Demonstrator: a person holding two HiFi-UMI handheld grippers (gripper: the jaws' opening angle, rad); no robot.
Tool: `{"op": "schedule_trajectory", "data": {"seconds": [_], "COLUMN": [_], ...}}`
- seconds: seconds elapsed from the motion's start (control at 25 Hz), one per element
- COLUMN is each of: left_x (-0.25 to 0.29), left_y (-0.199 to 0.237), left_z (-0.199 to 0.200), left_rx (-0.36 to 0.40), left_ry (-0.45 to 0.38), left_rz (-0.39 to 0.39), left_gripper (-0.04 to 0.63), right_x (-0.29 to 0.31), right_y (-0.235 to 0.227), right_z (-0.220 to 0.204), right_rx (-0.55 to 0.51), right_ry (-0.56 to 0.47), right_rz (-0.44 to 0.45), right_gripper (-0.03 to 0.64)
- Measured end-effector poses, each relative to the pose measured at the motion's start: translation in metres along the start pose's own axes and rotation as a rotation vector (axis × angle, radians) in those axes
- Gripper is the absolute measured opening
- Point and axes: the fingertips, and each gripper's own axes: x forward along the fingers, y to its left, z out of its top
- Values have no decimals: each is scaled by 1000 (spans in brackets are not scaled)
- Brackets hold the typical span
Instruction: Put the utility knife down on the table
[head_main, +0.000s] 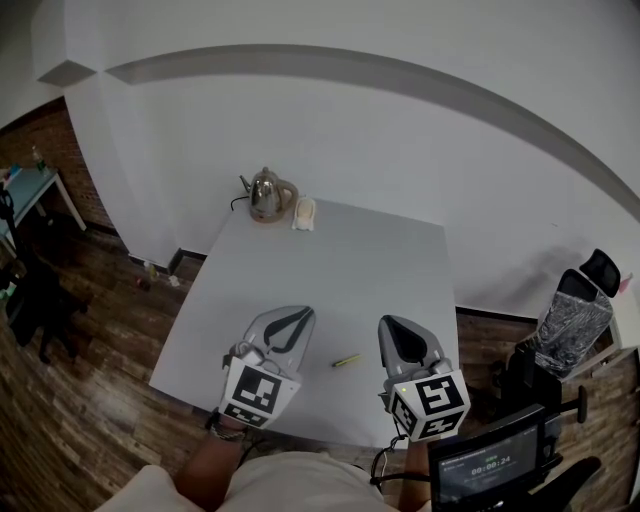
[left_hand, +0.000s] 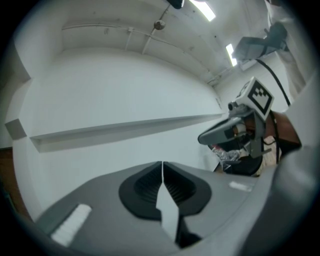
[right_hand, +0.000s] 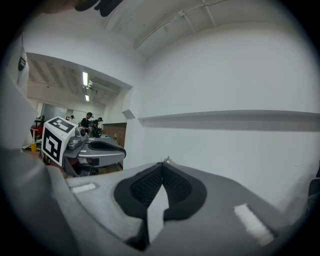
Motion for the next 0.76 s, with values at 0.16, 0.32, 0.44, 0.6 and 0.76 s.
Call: {"op": "schedule_trajectory", "data": {"seconds": [0.16,0.32,0.44,0.6,0.76], "left_x": [1,0,0,0,1], "left_y": [-3,-4,-4,-4,-4], "left_z": [-2,-2,-3,-5,-6], "left_rx": [-1,1,1,2,2], "left_ry": [5,8,10,12,13], "left_rz": [-4,-6,-6,-7,-12], "left_gripper": [12,11,12,12,12], "right_x": [-2,-1,-1,0,1], "right_y": [-1,1,1,2,2], "right_z": [-1,0,1,0,-1], "right_rx": [4,6,4,3,1], "right_ry": [-4,-8,-10,-8,-8], "right_rz": [3,4,6,7,6], "right_gripper": [0,0,0,0,0]}}
